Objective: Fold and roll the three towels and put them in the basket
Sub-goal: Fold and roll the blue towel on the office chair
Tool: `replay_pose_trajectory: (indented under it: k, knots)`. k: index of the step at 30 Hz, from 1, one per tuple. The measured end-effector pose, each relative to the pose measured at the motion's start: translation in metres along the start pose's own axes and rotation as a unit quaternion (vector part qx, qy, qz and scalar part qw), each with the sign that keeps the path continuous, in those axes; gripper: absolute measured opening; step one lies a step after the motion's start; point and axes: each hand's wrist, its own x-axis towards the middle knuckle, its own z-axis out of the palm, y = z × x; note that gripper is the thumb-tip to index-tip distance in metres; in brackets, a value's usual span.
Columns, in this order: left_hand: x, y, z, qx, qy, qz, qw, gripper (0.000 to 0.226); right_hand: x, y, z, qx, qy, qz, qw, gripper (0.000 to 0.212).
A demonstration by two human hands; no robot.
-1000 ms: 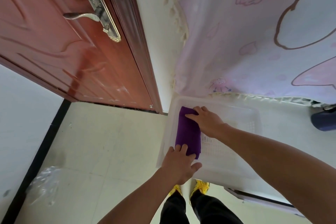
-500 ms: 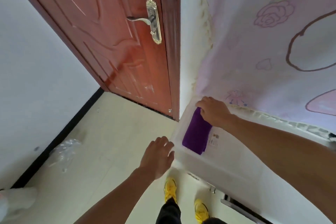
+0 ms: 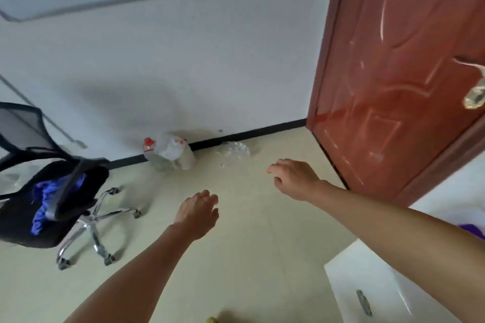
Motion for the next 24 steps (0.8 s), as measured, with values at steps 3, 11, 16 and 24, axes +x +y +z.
replay_pose_trajectory:
  k: [3, 11, 16, 24]
  knots:
    - [-0.040, -0.082, -0.005, -0.011, 0.019, -0.070, 0.997, 0.029, 0.055, -0.077, 0.010, -0.013, -0.008, -0.055, 0.998, 0.031]
    - [-0.159, -0.293, -0.017, -0.028, 0.023, -0.204, 0.978, 0.027, 0.170, -0.322, 0.067, -0.013, -0.051, -0.171, 0.984, 0.038]
    - [-0.203, -0.391, -0.019, -0.049, 0.030, -0.285, 0.957, 0.026, 0.221, -0.438, 0.088, -0.012, -0.066, -0.250, 0.966, 0.037]
    - [-0.199, -0.510, 0.005, -0.104, 0.026, -0.338, 0.935, 0.025, 0.336, -0.534, 0.139, -0.049, -0.111, -0.294, 0.948, 0.035]
